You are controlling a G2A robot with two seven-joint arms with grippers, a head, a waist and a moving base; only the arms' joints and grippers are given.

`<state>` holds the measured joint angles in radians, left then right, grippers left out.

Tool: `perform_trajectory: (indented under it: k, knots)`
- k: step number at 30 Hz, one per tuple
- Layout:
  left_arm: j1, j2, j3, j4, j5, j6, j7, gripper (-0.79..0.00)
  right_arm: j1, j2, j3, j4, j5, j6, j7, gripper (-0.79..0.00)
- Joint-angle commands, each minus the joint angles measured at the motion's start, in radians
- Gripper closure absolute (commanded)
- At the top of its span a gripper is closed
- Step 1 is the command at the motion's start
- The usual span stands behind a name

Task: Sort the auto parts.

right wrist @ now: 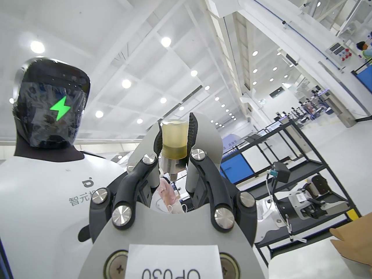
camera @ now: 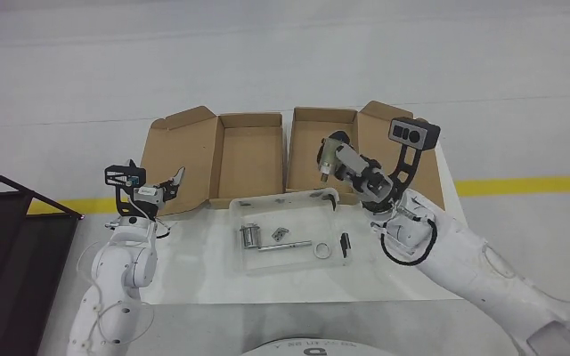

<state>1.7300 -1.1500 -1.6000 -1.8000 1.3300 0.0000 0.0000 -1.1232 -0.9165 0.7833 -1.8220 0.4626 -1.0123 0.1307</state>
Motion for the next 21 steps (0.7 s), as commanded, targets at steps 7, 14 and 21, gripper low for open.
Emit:
perform_trajectory:
  k: [7, 14, 21]
  knots:
    - [0.000, 0.000, 0.000, 0.000, 0.000, 0.000, 0.000, -0.785, -0.072, -0.066, 0.145, 0.073, 0.453, 0.000, 0.533, 0.000]
    - [0.000, 0.000, 0.000, 0.000, 0.000, 0.000, 0.000, -0.785, -0.111, -0.128, 0.250, 0.152, 0.467, 0.000, 0.677, 0.000]
    - [0.000, 0.000, 0.000, 0.000, 0.000, 0.000, 0.000, -0.785, -0.163, -0.180, 0.446, 0.276, 0.062, 0.000, 0.525, 0.000]
